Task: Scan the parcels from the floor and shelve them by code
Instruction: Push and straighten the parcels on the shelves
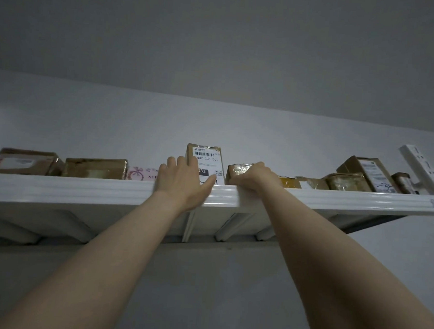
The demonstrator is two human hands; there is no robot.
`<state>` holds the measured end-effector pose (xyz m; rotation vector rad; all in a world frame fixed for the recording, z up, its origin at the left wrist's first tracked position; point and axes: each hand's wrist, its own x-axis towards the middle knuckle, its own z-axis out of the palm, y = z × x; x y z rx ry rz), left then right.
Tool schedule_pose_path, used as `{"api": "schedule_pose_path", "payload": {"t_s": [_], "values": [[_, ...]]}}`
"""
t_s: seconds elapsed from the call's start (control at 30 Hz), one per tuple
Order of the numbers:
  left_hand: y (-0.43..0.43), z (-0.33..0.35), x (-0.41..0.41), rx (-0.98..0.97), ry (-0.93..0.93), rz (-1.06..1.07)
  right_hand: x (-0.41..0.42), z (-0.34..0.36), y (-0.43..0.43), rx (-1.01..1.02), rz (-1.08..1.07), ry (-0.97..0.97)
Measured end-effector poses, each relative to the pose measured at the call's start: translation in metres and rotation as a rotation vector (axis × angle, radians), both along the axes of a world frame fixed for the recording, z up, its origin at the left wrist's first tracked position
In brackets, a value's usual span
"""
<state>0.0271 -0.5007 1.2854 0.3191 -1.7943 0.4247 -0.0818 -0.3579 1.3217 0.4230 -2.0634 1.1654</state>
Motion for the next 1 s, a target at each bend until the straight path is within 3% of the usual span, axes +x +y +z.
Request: {"api": "schedule_pose_path", "payload": {"t_s": [0.53, 0.7, 1.0], "values": [[0.003, 0.002, -0.02, -0.008, 0.095, 0.044, -0.008, 0.004, 0.008, 0.074, 0.086, 0.073], [0.003, 0.002, -0.023, 0.0, 0.128, 0.055, -0.024, -0.002, 0.03, -0.087, -0.226, 0.266], [0.004, 0.0, -0.021, 0.008, 0.121, 0.073, -0.04, 0.005, 0.047, 0.015, -0.218, 0.013]]}}
